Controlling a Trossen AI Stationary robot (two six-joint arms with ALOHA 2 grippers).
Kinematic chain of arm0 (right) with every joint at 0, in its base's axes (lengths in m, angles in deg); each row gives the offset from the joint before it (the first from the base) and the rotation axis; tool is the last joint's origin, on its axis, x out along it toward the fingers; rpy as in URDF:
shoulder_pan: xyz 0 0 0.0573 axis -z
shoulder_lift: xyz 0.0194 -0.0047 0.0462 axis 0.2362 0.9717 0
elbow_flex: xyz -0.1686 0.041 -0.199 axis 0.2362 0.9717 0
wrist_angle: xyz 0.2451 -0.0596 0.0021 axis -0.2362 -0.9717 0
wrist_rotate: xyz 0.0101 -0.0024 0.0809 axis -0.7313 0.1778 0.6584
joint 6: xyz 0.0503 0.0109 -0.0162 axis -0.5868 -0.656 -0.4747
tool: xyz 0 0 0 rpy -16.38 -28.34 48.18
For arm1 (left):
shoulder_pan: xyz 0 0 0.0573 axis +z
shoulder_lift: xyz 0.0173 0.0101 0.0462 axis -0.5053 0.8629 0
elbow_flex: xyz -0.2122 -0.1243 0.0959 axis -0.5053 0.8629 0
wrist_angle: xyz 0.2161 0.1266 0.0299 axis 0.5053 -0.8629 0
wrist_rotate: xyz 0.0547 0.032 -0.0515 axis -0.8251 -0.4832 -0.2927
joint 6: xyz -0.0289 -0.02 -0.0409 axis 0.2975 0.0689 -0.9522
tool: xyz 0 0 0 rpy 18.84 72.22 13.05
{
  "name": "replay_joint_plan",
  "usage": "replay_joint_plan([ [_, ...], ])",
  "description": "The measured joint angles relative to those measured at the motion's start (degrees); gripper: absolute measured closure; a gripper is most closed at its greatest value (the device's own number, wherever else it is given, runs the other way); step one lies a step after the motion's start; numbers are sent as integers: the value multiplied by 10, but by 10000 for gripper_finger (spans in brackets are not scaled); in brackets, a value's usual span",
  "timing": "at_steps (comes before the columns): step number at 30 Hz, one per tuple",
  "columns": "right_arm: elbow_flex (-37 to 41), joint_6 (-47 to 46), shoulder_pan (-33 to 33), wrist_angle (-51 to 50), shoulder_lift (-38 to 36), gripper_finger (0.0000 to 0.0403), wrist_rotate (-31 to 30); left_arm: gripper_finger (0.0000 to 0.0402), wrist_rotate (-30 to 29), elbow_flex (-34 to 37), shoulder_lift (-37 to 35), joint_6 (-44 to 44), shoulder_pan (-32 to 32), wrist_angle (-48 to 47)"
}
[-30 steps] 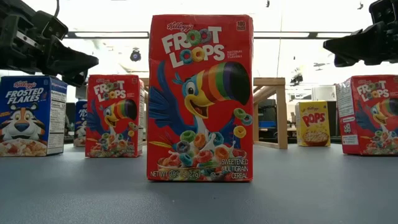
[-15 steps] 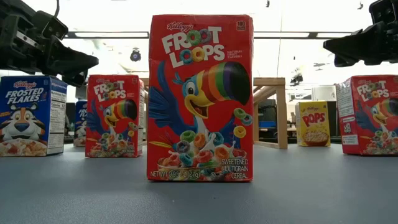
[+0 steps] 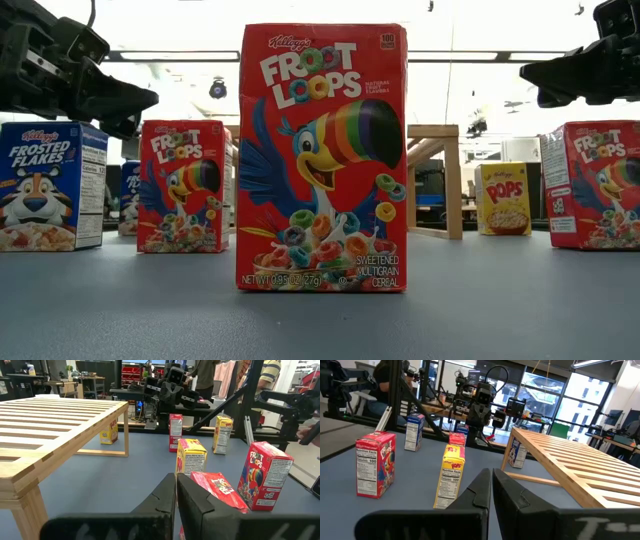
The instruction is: Stack cereal on shelf
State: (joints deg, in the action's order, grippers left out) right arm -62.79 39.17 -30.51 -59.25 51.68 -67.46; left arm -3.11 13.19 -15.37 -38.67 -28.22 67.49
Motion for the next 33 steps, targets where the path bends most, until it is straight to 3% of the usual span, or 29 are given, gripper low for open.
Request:
replay_joint_plan([
  [13,0,0,0,26,0,394,-2,402,0,0,0,0,0,0],
  [19,-1,-9,0,96,0,394,-1,402,0,0,0,0,0,0],
  [33,-92,-91,0,71,0,394,0,402,0,0,0,0,0,0],
])
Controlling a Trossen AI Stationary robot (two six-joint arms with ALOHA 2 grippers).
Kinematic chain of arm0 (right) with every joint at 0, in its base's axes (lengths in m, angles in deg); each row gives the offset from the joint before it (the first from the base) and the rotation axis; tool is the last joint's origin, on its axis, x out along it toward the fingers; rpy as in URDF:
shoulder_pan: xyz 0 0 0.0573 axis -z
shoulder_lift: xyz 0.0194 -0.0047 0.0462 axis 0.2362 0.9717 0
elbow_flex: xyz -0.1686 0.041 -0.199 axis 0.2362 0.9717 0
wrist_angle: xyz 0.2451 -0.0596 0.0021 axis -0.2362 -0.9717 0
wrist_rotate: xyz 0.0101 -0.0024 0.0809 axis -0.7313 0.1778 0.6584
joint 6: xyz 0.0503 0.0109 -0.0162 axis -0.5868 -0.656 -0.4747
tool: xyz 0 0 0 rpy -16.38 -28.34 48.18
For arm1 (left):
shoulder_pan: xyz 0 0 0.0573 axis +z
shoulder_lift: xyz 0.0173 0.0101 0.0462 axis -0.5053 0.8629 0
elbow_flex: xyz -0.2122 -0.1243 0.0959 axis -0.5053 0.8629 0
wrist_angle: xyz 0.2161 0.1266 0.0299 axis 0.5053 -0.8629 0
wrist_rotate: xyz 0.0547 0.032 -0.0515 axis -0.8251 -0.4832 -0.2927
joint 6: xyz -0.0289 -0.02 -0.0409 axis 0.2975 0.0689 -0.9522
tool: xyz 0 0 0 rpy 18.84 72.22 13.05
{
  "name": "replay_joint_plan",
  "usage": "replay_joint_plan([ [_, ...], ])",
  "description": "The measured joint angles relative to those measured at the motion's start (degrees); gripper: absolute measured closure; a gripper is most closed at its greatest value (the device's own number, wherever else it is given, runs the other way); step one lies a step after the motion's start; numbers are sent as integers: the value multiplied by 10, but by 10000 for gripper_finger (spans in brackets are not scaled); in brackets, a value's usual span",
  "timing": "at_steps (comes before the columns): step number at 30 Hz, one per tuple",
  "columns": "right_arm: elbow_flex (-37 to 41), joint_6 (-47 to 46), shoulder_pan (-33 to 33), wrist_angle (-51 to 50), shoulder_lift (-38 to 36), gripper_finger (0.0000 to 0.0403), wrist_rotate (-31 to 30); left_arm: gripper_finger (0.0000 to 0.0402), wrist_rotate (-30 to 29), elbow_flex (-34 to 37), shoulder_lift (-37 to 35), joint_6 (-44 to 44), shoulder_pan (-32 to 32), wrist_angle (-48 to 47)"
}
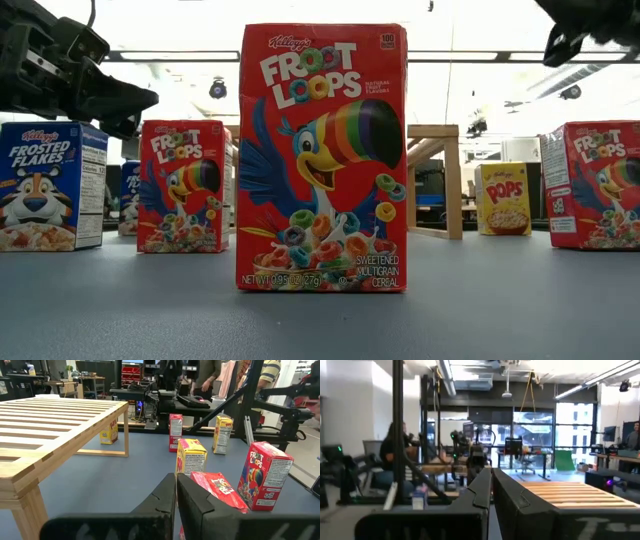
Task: Stack cereal on shelf
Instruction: Put the top right red cereal box on the shelf
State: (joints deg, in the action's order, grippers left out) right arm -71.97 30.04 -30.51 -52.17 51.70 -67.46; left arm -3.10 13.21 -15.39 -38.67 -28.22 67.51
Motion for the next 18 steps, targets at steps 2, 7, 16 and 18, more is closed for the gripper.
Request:
replay_joint_plan([
  [2,-31,-59,0,-60,0,394,0,402,0,0,0,0,0,0],
  [7,-82,-124,0,-190,1,394,-1,402,0,0,0,0,0,0],
  [16,-134,-97,0,-238,-2,394,-2,402,0,0,0,0,0,0],
  [18,-130,-93,0,-238,-2,394,-8,402,0,0,0,0,0,0],
])
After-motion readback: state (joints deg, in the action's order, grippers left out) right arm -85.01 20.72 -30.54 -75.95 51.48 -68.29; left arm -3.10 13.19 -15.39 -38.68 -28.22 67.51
